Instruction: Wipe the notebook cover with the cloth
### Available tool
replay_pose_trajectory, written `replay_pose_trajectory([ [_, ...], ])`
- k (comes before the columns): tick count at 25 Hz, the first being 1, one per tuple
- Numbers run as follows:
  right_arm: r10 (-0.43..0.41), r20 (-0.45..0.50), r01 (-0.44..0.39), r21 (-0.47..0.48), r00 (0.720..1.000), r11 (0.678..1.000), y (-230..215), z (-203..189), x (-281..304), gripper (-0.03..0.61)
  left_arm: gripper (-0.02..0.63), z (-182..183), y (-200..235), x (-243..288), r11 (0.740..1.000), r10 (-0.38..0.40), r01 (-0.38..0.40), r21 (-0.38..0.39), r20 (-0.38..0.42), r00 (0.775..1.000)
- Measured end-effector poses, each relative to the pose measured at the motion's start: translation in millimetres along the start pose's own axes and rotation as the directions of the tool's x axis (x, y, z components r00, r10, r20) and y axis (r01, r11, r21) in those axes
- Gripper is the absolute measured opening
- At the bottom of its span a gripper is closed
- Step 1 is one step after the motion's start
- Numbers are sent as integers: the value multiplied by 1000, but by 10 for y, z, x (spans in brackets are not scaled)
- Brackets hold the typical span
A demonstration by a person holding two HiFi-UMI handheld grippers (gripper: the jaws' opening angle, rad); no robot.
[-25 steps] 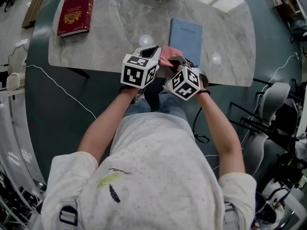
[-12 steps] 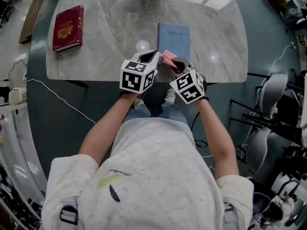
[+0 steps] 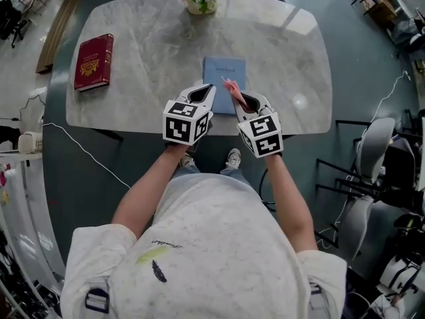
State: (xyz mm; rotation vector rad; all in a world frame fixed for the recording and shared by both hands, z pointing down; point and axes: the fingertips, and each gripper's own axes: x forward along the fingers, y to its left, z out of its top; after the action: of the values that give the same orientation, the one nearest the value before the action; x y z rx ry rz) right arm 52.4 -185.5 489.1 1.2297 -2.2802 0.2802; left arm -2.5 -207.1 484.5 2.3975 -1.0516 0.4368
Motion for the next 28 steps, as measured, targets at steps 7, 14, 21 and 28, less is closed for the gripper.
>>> replay_pose_trajectory([
  [7, -40, 136, 29, 81, 990, 996, -357, 299, -297, 15, 6, 332, -257, 65, 998, 53, -55, 31, 72, 996],
  [14, -64, 205, 35, 143, 977, 989, -670, 421, -489, 15, 6, 580, -415, 65, 993, 87, -97, 65, 134, 987],
  [21, -55, 247, 19, 144, 967, 989, -781, 552, -583, 15, 6, 689, -515, 47, 989, 104, -117, 85, 153, 983],
  [28, -28, 264, -3, 117, 964, 993, -736, 632, -553, 15, 6, 710, -521, 39, 988, 115, -129, 86, 154, 981],
])
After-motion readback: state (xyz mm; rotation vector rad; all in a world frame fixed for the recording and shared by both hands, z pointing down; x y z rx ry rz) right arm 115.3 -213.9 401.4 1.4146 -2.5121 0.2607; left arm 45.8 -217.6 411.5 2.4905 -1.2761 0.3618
